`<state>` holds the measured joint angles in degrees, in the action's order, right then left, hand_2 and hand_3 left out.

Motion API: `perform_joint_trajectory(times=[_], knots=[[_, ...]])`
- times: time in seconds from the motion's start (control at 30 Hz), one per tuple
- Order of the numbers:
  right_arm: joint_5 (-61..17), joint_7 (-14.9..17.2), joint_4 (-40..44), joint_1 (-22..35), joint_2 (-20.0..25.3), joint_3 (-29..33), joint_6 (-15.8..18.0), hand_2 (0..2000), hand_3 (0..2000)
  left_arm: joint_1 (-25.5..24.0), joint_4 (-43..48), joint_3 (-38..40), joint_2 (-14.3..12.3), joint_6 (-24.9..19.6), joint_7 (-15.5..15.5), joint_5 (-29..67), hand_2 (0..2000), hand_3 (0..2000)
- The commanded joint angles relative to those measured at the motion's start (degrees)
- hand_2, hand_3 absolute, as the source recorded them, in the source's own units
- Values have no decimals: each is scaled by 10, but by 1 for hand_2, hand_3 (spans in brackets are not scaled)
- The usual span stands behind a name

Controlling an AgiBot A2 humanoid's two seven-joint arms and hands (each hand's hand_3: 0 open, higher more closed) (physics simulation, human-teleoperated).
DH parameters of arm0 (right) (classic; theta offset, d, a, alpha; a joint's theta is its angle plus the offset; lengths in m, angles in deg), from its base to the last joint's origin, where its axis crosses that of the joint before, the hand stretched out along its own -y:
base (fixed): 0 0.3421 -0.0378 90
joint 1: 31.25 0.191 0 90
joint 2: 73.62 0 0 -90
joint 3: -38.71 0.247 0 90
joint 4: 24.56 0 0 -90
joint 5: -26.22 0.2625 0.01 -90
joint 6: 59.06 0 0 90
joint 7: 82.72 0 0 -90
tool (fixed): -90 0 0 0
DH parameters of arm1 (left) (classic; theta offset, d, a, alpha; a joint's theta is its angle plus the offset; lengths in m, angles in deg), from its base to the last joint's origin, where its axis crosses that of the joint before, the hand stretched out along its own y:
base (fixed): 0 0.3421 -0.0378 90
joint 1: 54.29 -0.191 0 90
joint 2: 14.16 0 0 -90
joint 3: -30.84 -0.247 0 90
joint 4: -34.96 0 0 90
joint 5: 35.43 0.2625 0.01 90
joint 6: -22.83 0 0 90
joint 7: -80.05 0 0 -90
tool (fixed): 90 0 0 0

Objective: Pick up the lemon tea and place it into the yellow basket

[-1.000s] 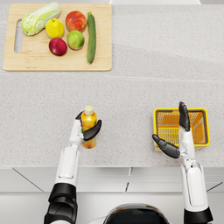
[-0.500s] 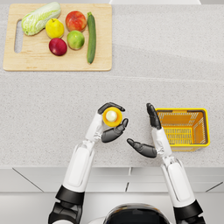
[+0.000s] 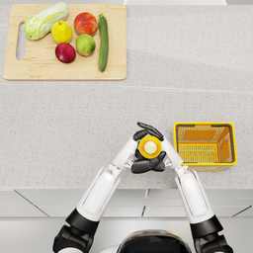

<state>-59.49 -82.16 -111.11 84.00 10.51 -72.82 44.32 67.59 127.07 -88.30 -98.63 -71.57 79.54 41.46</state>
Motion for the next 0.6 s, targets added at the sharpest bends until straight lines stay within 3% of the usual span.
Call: perform_joint_trajectory(times=[0.03, 0.07, 0.1, 0.2, 0.3, 0.43, 0.6], knots=[[-1, 0, -21, 16, 7, -23, 5, 2000, 1633, 1, -11, -31, 2, 2, -2, -1, 639, 1673], [-1, -1, -31, 14, 3, -22, 23, 2000, 1960, -9, -6, -26, 12, 7, -3, -2, 0, 1347], [-1, -1, -39, 13, 1, -16, 33, 2000, 2000, -13, -1, -17, 17, 15, -1, -2, 0, 1020], [0, -3, -56, 26, 13, 55, 0, 2000, 2000, -40, 46, 54, 35, 28, 2, -3, 0, 40], [1, -6, -68, 45, 18, 141, -3, 2000, 2000, -74, 84, 149, 48, 36, 4, -4, 0, 0], [2, -8, -70, 23, 13, 236, 2, 2000, 2000, -88, 76, 293, 42, 42, 5, -4, 0, 0], [2, -7, -34, -5, 14, 294, -7, 2000, 2000, -89, 60, 318, 40, 44, 5, -5, 0, 0]])
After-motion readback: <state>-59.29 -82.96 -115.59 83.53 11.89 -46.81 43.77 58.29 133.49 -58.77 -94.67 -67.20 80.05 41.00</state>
